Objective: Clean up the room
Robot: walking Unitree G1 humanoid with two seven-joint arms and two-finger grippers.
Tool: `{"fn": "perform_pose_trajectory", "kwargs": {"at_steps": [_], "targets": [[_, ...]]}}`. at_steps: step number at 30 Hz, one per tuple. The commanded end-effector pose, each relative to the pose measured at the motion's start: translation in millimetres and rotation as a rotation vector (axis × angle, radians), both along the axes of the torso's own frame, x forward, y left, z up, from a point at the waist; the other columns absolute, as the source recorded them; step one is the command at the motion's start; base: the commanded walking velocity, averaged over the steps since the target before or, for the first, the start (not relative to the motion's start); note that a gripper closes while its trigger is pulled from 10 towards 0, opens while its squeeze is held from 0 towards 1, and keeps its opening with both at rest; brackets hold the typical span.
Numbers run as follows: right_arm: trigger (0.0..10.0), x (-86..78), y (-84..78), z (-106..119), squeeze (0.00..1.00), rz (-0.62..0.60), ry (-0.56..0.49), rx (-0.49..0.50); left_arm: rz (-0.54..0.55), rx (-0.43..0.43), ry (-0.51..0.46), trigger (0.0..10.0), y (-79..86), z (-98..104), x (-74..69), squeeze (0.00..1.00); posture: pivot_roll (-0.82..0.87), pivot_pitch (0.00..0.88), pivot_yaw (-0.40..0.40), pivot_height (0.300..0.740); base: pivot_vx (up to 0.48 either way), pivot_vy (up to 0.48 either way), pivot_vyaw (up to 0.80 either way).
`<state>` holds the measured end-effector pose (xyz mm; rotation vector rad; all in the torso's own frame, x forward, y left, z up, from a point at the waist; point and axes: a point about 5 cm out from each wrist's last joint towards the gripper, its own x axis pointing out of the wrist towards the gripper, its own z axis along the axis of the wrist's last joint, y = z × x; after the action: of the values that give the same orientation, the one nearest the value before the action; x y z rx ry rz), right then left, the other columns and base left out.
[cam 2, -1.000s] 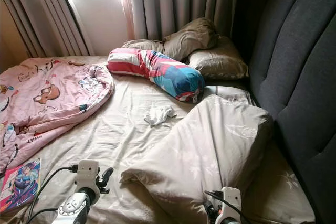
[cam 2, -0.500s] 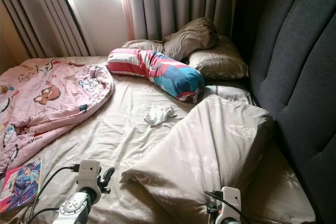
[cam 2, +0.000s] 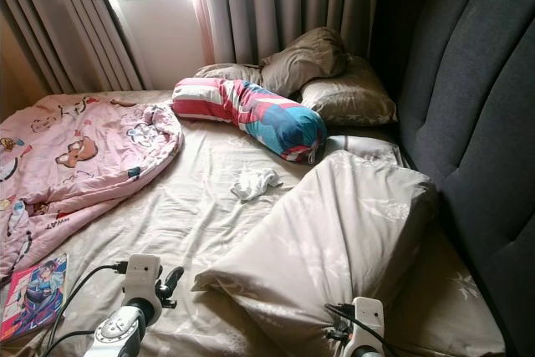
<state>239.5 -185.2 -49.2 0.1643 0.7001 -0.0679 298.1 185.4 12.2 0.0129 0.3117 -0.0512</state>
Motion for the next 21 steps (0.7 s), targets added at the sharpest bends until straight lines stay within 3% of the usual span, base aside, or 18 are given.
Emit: {"fn": "perform_pose_trajectory", "kwargs": {"at_steps": [1,5,8,10,11,15,18,21], "targets": [[0.0,-13.3,-1.4,-9.5,0.0,-0.054,0.059,-0.053,0.01,0.004,-0.013,10.0,2.4,4.6,4.0,0.0,-0.07,0.0,0.065,0.646,0.0,0.0,0.0],[0.0,-16.8,-11.0,-7.4,0.0,-0.268,0.032,-0.175,0.016,0.005,-0.008,10.0,4.5,3.3,2.5,0.0,-0.08,0.0,0.066,0.646,0.0,0.0,0.0],[0.0,-18.1,-13.6,-6.3,0.0,-0.325,0.029,-0.232,0.018,0.006,-0.005,10.0,4.9,3.0,2.3,0.0,-0.07,0.0,0.065,0.646,0.0,0.0,0.0],[0.0,21.5,-71.0,40.7,0.0,-0.479,-0.124,-0.402,0.023,0.005,-0.005,10.0,5.6,3.3,2.5,0.0,-0.07,0.0,0.063,0.646,0.0,0.0,0.0],[0.0,21.5,-71.0,40.7,0.0,-0.479,-0.124,-0.402,0.023,0.005,-0.005,10.0,5.6,3.3,2.5,0.0,-0.07,0.0,0.063,0.646,0.0,0.0,0.0],[0.0,30.0,-96.1,64.8,0.0,-0.559,-0.214,-0.539,0.024,0.005,-0.003,10.0,6.1,3.1,2.5,0.0,-0.08,0.0,0.064,0.646,0.0,0.0,0.0],[0.0,33.1,-102.9,75.2,0.0,-0.566,-0.266,-0.621,0.025,0.005,-0.002,10.0,6.5,3.0,2.4,0.0,-0.08,0.0,0.066,0.646,0.0,0.0,0.0],[0.0,44.5,-113.9,105.2,0.0,-0.634,-0.397,-0.764,0.025,0.006,0.001,10.0,7.1,2.7,2.2,0.0,-0.08,0.0,0.066,0.646,0.0,0.0,0.0]]}}
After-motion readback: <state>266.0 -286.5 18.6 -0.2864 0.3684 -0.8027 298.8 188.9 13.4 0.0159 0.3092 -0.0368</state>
